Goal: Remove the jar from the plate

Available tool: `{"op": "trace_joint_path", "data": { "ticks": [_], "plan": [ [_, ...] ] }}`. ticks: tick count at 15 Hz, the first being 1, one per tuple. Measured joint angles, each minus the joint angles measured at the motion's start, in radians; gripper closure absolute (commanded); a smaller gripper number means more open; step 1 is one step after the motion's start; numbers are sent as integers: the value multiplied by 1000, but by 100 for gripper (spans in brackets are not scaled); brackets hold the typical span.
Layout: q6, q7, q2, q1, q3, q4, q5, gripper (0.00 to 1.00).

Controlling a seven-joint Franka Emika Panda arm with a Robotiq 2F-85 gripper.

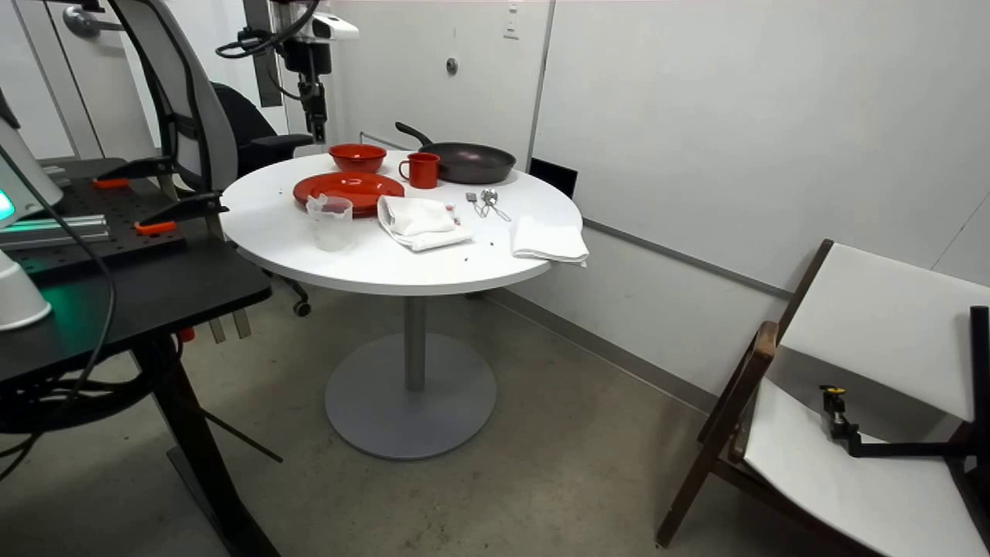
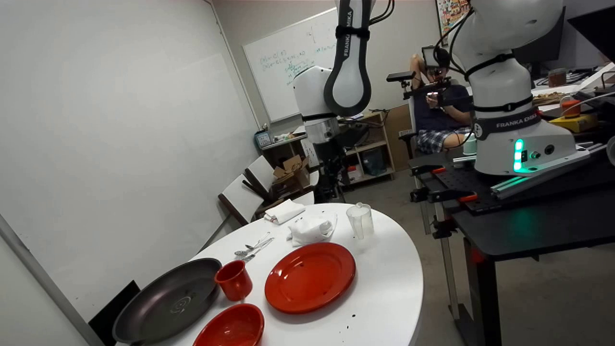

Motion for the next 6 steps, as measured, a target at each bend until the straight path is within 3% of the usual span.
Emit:
{"op": "trace_joint_path", "data": {
  "ticks": [6],
  "plan": [
    [-27, -194, -80, -34, 51, -64, -57, 0]
  ]
}}
